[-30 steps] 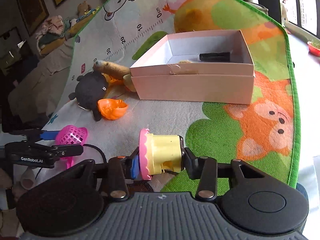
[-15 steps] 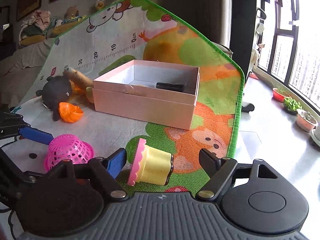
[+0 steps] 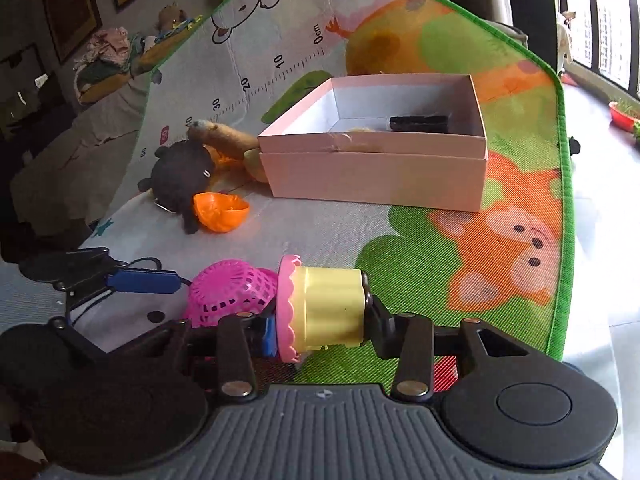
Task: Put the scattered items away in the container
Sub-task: 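Set the yellow cup toy upright on the mat with the right tool while the left tool holds the strainer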
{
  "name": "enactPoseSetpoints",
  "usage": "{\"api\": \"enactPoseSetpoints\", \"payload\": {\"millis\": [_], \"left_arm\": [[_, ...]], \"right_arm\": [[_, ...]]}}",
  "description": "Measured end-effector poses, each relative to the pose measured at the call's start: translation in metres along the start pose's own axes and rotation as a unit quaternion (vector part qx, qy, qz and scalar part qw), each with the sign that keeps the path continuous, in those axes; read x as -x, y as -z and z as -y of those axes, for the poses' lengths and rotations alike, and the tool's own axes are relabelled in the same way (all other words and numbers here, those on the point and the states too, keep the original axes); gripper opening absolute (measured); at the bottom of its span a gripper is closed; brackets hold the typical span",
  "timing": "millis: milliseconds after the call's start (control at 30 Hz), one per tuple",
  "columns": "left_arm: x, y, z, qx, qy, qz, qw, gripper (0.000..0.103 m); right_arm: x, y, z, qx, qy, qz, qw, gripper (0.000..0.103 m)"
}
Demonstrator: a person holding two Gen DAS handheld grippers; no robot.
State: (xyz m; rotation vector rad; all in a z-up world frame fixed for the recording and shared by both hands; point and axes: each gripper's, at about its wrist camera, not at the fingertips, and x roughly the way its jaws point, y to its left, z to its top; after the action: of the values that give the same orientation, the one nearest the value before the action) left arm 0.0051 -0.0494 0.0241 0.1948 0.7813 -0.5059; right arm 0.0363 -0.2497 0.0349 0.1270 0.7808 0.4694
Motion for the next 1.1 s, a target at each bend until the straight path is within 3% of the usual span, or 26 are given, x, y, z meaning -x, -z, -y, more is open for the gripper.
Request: {"api": "enactPoseSetpoints", "payload": {"millis": [133,367,500,800,1000,1100], "left_arm": [[0.003,0.001,0.0,0.003,0.002,0.002,1.0,0.098],[0.012,0.014,0.007,-0.004,0.027,-0.007,0.9996,0.099],[0.018,0.021,0.013,-0.019,0.028,-0.016,0.9993,0.099],[0.024,0.023,0.04,-0.052,0.075,-0.016,0.9957,0.1],[0.02,0.026,0.047,-0.058,0.074,-0.023,0.9954,0.1],[0.02,0.027,0.047,-0.057,0.071,-0.027,0.9955,0.1]], "right_arm": [[0.003,0.002,0.011,-0.04,-0.042,-0.018,0.998,0.042],[0.019,0.011,0.008,0.018,0.056,0.037,0.998,0.067],[0.029,0.012,0.013,0.03,0.097,0.067,0.993,0.067],[0.043,0.017,0.02,0.048,0.164,0.1,0.98,0.067],[0.045,0.021,0.022,0.052,0.144,0.094,0.984,0.07],[0.042,0.023,0.018,0.056,0.142,0.093,0.984,0.082]]}}
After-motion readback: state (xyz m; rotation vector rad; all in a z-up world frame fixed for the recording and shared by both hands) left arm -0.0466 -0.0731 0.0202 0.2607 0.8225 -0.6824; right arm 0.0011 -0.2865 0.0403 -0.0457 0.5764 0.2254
